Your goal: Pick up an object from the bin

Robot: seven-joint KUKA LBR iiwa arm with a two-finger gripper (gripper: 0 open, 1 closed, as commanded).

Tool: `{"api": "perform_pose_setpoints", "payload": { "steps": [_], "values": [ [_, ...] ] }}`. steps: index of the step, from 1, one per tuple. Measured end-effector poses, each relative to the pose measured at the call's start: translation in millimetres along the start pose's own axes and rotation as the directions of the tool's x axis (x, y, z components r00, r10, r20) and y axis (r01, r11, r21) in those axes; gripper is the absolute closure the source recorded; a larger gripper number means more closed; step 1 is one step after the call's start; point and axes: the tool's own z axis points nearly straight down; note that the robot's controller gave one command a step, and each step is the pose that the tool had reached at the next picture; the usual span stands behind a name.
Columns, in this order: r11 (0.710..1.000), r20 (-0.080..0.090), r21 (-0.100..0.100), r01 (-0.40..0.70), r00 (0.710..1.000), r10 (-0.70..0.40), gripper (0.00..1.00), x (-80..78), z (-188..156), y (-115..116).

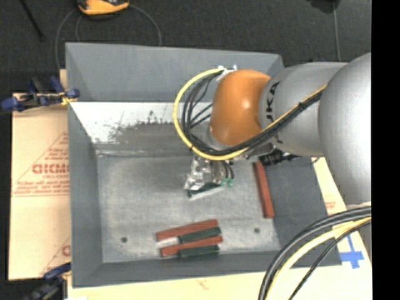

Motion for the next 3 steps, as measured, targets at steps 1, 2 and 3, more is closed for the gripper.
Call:
{"api": "perform_pose_setpoints", "payload": {
  "steps": [1,2,3],
  "values": [
    [0.999,0.007,0.002,0.054,0.999,-0.054,0.00,4.8,-30,0],
    [0.997,0.007,0.003,0.075,0.997,-0.075,0.00,8.0,-18,0],
    [0.997,0.007,0.001,0.074,0.997,-0.074,1.00,-12.6,28,-76]
  ]
}}
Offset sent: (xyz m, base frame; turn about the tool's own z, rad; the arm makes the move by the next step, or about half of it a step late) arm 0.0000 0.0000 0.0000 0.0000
